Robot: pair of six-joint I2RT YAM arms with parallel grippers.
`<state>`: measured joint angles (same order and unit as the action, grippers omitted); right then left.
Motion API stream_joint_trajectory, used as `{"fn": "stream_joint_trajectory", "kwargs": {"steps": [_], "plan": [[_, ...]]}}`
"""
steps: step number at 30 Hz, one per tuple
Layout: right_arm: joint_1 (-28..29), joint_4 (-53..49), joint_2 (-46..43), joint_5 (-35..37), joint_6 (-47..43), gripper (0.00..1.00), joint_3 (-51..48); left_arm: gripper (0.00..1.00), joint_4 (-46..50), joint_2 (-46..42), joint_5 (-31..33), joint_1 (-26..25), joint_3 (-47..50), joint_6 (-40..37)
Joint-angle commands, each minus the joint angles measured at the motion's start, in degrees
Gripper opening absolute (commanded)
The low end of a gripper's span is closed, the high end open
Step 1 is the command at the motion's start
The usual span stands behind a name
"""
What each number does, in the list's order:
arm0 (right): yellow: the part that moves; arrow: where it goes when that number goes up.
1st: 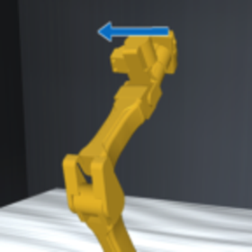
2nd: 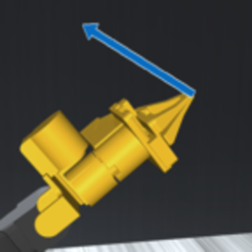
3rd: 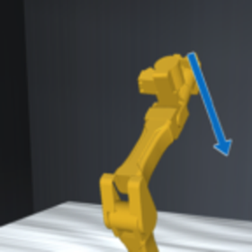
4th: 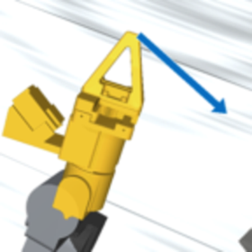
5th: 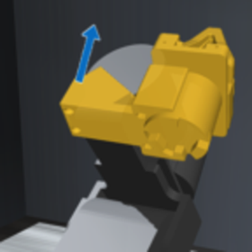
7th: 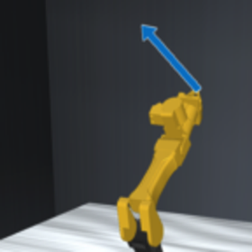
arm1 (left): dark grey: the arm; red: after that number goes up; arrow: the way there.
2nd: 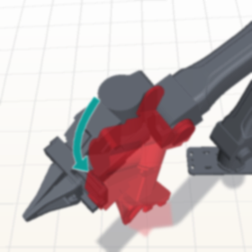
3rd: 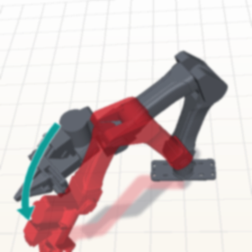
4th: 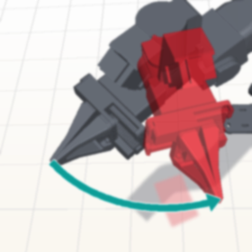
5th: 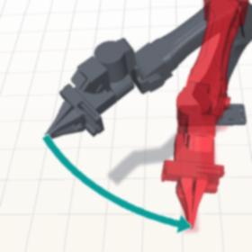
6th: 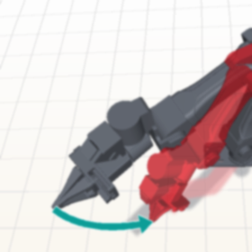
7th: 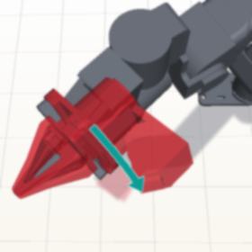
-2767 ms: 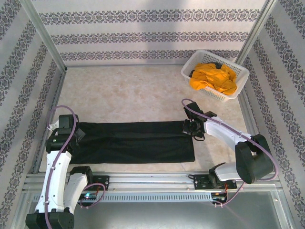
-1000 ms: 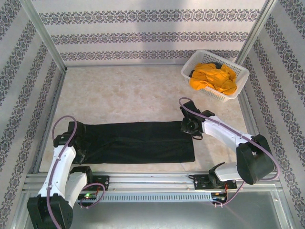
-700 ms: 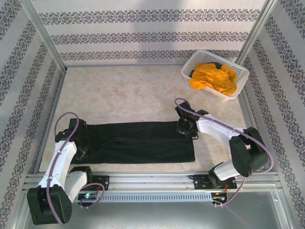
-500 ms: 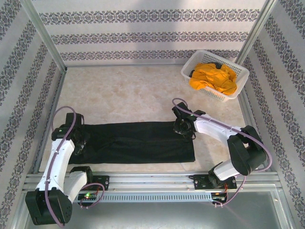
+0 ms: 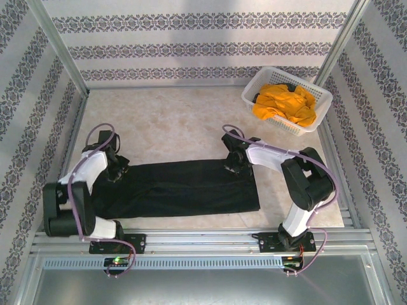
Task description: Fold and stack the t-shirts
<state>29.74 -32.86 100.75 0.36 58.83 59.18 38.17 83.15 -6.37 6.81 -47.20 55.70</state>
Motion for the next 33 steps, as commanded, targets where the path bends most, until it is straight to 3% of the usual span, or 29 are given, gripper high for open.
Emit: {"fn": "stream_joint_trajectory", "kwargs": {"steps": [1, 8, 13, 16, 20, 26, 33], "plan": [[-2.53, -6.27, 4.73, 1.18, 0.16, 0.2, 2.57, 0.29, -7.15, 5.15, -6.91, 0.0, 0.75, -1.98], [-11.27, -9.48, 9.93, -0.25, -3.45, 0.22, 9.41, 0.31, -16.33, 15.82, -19.11, -1.51, -4.34, -2.63], [-17.59, -9.32, 16.72, -5.34, -8.26, 0.23, 19.87, 0.36, -14.26, 19.01, -19.93, -1.64, -12.23, -3.9], [-16.86, -14.25, 18.42, -3.38, -13.08, 0.22, 28.35, 0.4, -5.91, 16.77, -15.81, -1.56, -17.15, -6.88], [-14.73, -12.37, 12.85, -1.23, -14.54, 0.26, 26.35, 0.42, -0.89, 10.16, -7.85, 1.54, -18.37, -11.17], [-10.39, -3.63, 2.29, -3.53, -14.66, 0.34, 15.57, 0.39, -0.28, 12.09, -8.79, 6.72, -20.38, -17.47], [-7.02, 1.7, 1.41, -9.69, -15.08, 0.33, 12.01, 0.28, -4.91, 15.96, -11.37, 9.79, -18.07, -19.51]]}}
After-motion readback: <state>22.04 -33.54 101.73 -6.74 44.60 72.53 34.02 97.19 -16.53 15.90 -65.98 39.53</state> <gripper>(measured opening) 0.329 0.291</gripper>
